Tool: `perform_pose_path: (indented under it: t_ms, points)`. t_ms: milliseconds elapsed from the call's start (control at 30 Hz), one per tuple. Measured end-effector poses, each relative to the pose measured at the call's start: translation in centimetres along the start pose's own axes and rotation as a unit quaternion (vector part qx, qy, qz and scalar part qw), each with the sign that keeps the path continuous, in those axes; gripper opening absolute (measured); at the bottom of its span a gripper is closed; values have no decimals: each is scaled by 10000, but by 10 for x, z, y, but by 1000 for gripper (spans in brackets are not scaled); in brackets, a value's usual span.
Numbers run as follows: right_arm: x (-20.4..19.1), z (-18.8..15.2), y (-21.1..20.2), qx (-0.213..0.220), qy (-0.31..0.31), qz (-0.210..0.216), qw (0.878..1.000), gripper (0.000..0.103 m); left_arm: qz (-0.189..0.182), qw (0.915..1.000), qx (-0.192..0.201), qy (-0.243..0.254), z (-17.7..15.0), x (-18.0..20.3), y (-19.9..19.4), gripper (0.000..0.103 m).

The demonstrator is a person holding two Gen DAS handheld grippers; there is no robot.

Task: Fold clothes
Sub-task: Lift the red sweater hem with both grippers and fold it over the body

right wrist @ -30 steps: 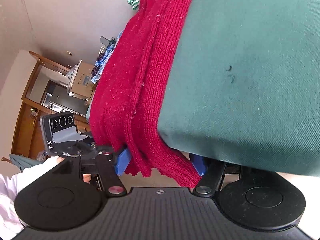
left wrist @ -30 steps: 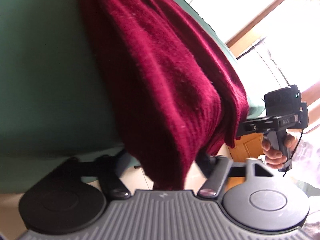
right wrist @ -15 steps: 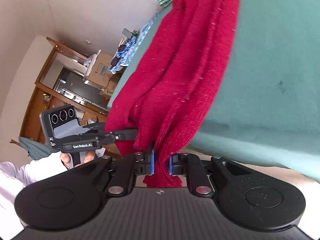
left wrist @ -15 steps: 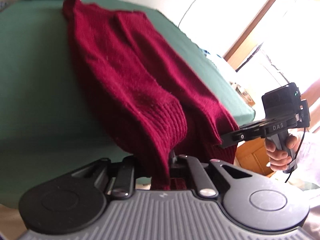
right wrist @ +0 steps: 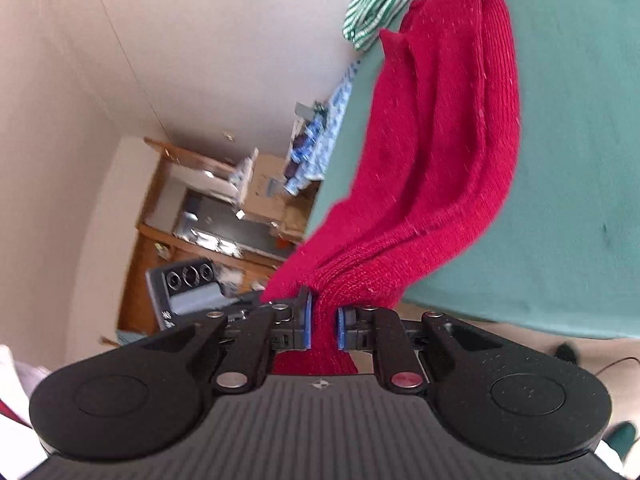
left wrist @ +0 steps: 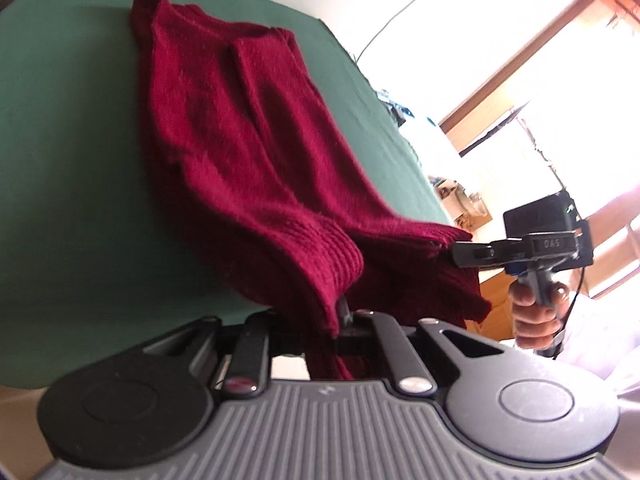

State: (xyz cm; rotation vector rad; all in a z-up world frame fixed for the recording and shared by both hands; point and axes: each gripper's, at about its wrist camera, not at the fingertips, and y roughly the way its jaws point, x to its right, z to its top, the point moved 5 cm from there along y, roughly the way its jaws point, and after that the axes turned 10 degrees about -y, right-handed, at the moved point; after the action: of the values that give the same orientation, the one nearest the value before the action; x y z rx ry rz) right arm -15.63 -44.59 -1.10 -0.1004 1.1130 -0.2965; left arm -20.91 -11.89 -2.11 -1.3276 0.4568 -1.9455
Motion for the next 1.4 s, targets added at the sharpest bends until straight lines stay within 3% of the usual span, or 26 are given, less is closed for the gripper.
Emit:
perform_pose_path:
  t_ms: [200, 467, 533, 633, 700, 800, 833, 867, 933, 1000, 1067, 1133, 1267, 1400]
  points:
    - [4, 36, 9, 522, 427, 40, 9977, 14, -445, 9968, -179, -637, 55, -5, -10, 4]
    - [42, 82, 23, 1065, 1138, -428, 9869, 15, -660, 9886, -687, -1162, 147, -38, 42, 6]
    - [54, 89, 26, 1157, 1266, -629, 9832, 16, -784, 9842, -871, -1325, 157, -51, 53, 6]
    - [74, 94, 31, 1290, 1581, -936, 9745, 26, -1024, 9745, -1157, -1626, 168, -67, 64, 8]
    - [83, 95, 33, 1382, 1772, -1105, 9681, 29, -1183, 9668, -1346, -1825, 175, -78, 71, 14]
    - [84, 98, 29, 1707, 1942, -1094, 9598, 39, -1454, 9572, -1512, -1993, 188, -90, 72, 42]
    - [81, 100, 26, 1864, 1936, -1075, 9572, 43, -1545, 9566, -1453, -1997, 195, -92, 69, 64]
    - [77, 102, 22, 2028, 1884, -1093, 9547, 51, -1628, 9564, -1347, -2014, 200, -94, 62, 78]
    - [68, 106, 15, 2330, 1772, -1137, 9494, 57, -1800, 9561, -1126, -2020, 211, -97, 46, 90]
    - [54, 108, 12, 2341, 1538, -1313, 9510, 57, -1777, 9625, -900, -1844, 220, -99, 34, 90]
    - [33, 106, 17, 2047, 992, -1793, 9571, 56, -1531, 9766, -649, -1365, 221, -96, 19, 86]
    - [13, 106, 28, 1638, 264, -2460, 9550, 56, -1275, 9860, -578, -901, 211, -87, 11, 81]
    - [3, 102, 56, 798, -920, -3617, 9243, 55, -895, 9925, -751, -371, 175, -62, 16, 82]
    - [22, 106, 72, 556, -1454, -4000, 9032, 54, -242, 9979, -602, -92, 159, -58, 57, 79]
